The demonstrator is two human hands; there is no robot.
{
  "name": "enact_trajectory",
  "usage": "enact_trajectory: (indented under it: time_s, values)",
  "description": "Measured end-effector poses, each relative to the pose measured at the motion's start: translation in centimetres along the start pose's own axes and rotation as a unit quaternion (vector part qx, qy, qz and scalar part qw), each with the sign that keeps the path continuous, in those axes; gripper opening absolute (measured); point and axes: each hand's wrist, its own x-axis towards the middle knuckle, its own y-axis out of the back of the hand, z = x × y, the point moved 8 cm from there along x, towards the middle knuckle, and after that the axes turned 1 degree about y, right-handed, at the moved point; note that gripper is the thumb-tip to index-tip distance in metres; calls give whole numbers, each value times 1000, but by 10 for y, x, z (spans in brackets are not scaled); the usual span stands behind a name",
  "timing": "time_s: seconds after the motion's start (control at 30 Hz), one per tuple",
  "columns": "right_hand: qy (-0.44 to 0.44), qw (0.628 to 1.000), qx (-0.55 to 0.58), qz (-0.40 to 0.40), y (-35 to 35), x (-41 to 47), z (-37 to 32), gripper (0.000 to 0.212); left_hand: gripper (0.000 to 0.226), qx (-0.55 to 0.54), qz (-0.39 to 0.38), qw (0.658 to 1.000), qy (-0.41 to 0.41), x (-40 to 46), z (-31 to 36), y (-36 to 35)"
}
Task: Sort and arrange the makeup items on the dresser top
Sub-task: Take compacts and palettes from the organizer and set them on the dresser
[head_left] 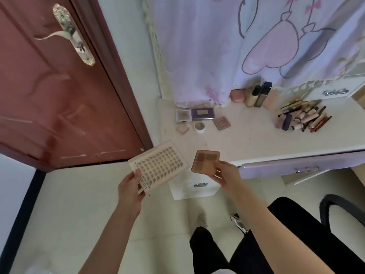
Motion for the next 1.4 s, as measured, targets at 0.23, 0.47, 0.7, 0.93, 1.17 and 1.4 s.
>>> enact_trajectory:
  time_s: [0.23,0.47,0.7,0.93,1.17,1.4]
  values:
    - [-51,998,-35,4,-22,75,-34,14,22,6,19,1000,0,40,25,-64]
    - [-40,987,-155,31,-31,117,-51,24,29,18,18,1000,13,77,39,-92]
    - [-58,986,-148,51,-19,129,-60,20,28,55,-28,998,31,107,49,-131]
    - [-24,990,-68,-121,-35,116,-100,27,31,119,-111,986,38,119,53,-181]
    - [3,994,-45,-102,31,113,-131,18,22,175,-209,962,15,92,45,-268]
    - [58,992,109,28,156,121,-184,21,27,231,-240,942,-47,51,10,-384]
